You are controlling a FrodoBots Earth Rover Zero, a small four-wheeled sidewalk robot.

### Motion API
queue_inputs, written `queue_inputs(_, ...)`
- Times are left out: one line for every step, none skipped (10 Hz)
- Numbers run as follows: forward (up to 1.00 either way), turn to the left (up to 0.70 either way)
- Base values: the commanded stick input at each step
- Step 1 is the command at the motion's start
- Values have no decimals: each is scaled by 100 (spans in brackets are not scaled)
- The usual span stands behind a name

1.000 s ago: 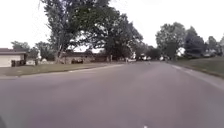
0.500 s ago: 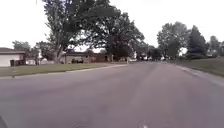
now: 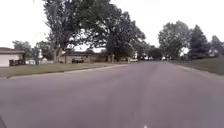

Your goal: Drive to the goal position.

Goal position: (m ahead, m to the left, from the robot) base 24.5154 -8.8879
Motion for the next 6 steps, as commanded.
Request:
queue_inputs(100,2)
queue_inputs(100,2)
queue_inputs(100,1)
queue_inputs(100,-9)
queue_inputs(100,-26)
queue_inputs(100,-27)
